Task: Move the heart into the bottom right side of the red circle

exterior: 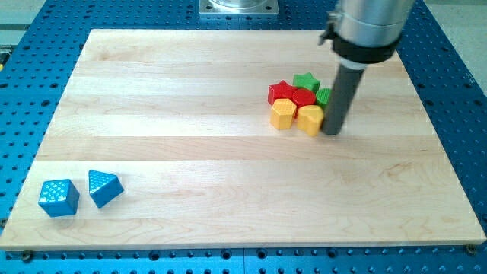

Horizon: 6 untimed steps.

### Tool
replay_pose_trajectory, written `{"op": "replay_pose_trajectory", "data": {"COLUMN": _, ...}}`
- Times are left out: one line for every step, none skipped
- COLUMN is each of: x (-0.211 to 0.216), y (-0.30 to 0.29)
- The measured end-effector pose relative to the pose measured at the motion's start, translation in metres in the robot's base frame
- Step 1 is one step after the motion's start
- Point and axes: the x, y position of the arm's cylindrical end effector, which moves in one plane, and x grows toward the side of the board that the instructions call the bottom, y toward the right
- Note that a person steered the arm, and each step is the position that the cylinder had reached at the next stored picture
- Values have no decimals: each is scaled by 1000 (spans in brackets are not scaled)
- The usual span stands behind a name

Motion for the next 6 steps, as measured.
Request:
{"op": "replay_pose_trajectory", "data": {"x": 39, "y": -1}}
{"op": "replay_pose_trajectory", "data": {"x": 53, "y": -45}}
{"op": "replay_pose_trajectory", "data": {"x": 18, "y": -55}}
{"op": "replay_pose_trajectory", "data": {"x": 12, "y": -19}}
{"op": "replay_pose_trajectory", "data": {"x": 7, "y": -8}}
{"op": "replay_pose_trajectory", "data": {"x": 105, "y": -42}}
